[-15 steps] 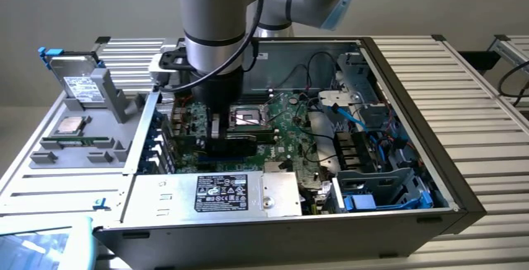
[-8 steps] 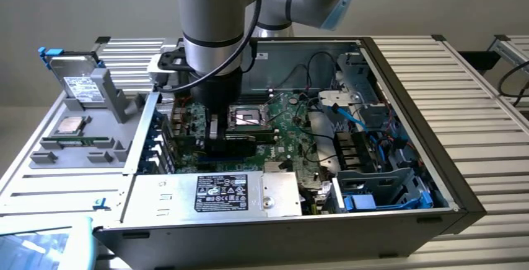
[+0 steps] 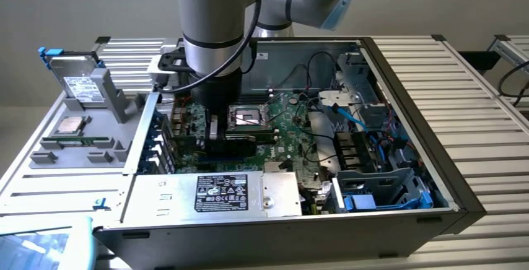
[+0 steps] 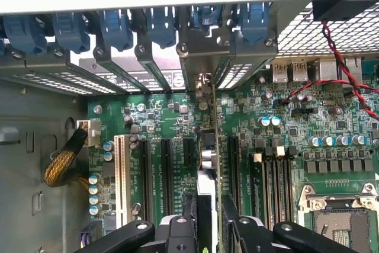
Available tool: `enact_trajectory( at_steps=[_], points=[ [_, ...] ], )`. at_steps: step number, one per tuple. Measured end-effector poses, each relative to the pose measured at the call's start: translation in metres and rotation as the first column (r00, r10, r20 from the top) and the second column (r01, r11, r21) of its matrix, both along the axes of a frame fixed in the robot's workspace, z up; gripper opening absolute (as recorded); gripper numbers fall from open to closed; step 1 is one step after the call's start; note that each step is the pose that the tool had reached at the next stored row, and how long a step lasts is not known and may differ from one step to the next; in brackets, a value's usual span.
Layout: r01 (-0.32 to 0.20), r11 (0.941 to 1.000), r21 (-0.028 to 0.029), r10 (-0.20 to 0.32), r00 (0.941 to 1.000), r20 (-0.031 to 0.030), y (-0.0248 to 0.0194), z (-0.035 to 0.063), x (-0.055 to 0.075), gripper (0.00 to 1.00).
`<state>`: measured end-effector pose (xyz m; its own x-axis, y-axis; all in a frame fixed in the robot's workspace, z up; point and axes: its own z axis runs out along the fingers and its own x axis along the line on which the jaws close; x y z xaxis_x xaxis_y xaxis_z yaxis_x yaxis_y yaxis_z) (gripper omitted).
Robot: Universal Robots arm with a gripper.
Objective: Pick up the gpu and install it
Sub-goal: 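Insert the gpu into the slot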
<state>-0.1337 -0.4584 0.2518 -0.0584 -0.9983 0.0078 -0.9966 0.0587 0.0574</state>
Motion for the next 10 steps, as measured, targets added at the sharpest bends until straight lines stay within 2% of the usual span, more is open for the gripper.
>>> enact_trajectory(
  at_steps=[3,6,10],
  points=[
    [0.0,1.0,0.0014,0.0,1.0,0.0008,0.0001,0.0013,0.0,0.28],
    [0.0,1.0,0.0004,0.0,1.0,0.0002,0.0,0.0067,0.0,0.28],
    [0.0,1.0,0.0004,0.0,1.0,0.0002,0.0,0.0069,0.0,0.28]
  ],
)
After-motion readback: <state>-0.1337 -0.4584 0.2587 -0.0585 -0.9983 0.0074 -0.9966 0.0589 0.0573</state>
